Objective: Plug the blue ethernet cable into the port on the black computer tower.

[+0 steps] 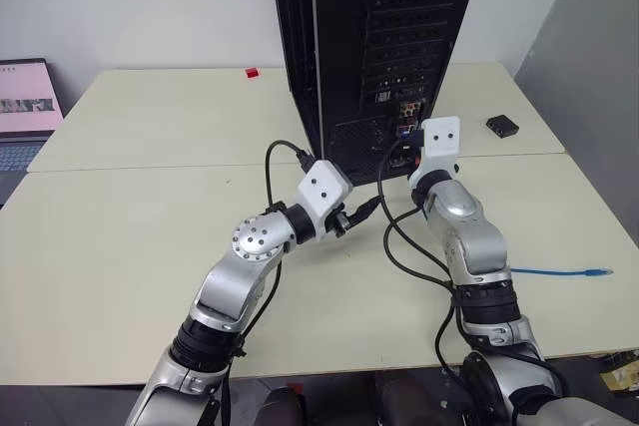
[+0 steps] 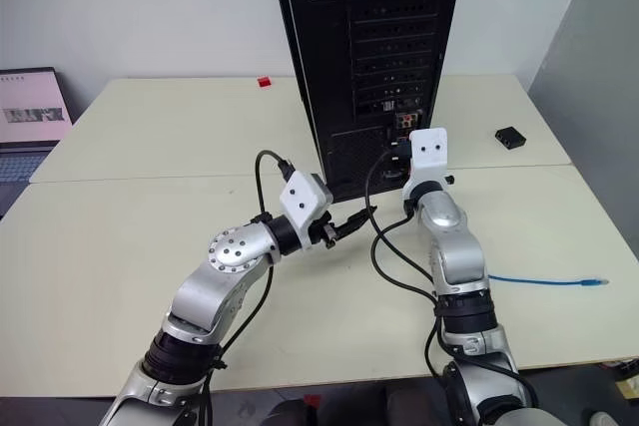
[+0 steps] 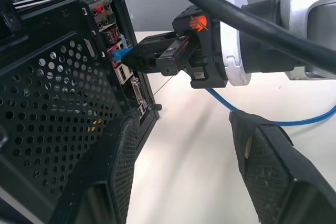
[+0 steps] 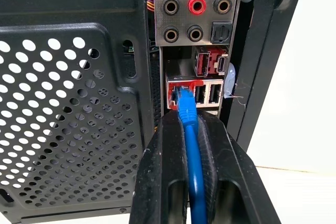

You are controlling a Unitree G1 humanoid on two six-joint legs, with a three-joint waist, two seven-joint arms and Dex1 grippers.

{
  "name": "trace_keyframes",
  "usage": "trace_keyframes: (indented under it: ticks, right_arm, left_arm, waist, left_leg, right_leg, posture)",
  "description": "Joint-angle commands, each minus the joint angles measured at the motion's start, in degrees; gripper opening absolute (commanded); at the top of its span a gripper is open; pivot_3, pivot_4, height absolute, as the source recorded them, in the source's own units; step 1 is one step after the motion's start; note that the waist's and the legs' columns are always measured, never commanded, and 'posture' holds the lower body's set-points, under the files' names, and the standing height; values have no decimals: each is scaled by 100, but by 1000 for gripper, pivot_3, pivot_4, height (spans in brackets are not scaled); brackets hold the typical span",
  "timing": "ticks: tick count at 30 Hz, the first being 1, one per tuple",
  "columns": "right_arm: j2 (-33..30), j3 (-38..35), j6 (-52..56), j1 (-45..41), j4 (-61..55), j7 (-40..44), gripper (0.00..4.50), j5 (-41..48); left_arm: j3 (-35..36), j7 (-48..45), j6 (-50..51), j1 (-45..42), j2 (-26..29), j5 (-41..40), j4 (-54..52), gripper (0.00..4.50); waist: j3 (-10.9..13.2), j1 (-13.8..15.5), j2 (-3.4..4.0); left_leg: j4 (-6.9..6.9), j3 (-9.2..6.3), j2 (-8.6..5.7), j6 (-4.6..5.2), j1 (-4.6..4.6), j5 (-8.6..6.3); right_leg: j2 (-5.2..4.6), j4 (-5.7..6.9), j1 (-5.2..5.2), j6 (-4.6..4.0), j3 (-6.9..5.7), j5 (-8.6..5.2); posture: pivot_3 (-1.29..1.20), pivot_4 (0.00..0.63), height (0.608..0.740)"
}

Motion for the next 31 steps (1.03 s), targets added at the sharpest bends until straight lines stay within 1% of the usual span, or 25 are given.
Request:
trace_keyframes:
  ticks: [1,3,7,11,16,17,22,27,31]
  right_arm:
    - [-102,-31,93,-125,-266,123,1039,25]
    - [-168,-56,166,-44,-367,157,1359,19]
    - [-268,-93,313,106,-602,189,2195,34]
    - [-380,-128,609,343,-1080,293,3005,106]
    - [-800,-163,1294,644,-1980,768,4141,365]
    - [-928,-185,1445,695,-2162,901,4286,463]
    - [-1654,-475,2109,927,-2944,1583,4286,1014]
    - [-2221,-937,2501,886,-3173,1967,4286,1478]
    - [-2544,-1037,2626,921,-3224,2195,4286,1713]
  left_arm:
    - [120,27,-124,-40,-32,23,-104,2876]
    - [124,21,-136,-43,-33,29,-84,2876]
    - [146,-1,-162,-47,-25,40,-40,2876]
    - [269,-51,-12,-68,32,-64,-21,2876]
    - [486,-229,322,-254,330,-137,114,2876]
    - [540,-253,362,-312,401,-127,173,2876]
    - [756,-600,343,-577,791,-184,397,2876]
    - [815,-1143,392,-751,1060,-371,623,2876]
    - [846,-1460,455,-800,1180,-525,747,2876]
  waist:
    - [0,26,0]
    - [0,43,0]
    - [0,54,0]
    - [0,83,0]
    - [1,104,1]
    - [1,107,1]
    - [2,170,1]
    - [3,205,0]
    - [4,203,0]
  left_leg:
    - [0,-2,-1,0,-2,0]
    - [-3,-10,-1,0,-9,0]
    - [-8,-6,-4,-2,-22,0]
    - [-8,-8,-5,-1,-21,-1]
    - [-7,-11,-6,-1,-19,-1]
    - [-6,-11,-6,0,-19,-1]
    - [-8,-13,-6,0,-21,-1]
    - [-5,-13,-9,0,-22,-1]
    - [-6,-13,-9,1,-21,-1]
  right_leg:
    - [0,0,0,0,-2,0]
    - [0,-6,-1,0,-11,0]
    - [-10,-16,-10,0,-9,-1]
    - [-11,-12,-9,1,-11,-1]
    - [-7,-8,-9,1,-14,-1]
    - [-7,-8,-9,1,-14,-1]
    - [-5,-13,-9,2,-18,-2]
    - [-7,-15,-7,2,-20,-2]
    - [-5,-14,-7,2,-20,-2]
  posture:
    - [0,150,740]
    - [0,150,740]
    - [0,150,740]
    - [0,150,740]
    - [0,150,740]
    - [0,150,740]
    - [0,150,740]
    - [0,150,740]
    - [0,150,740]
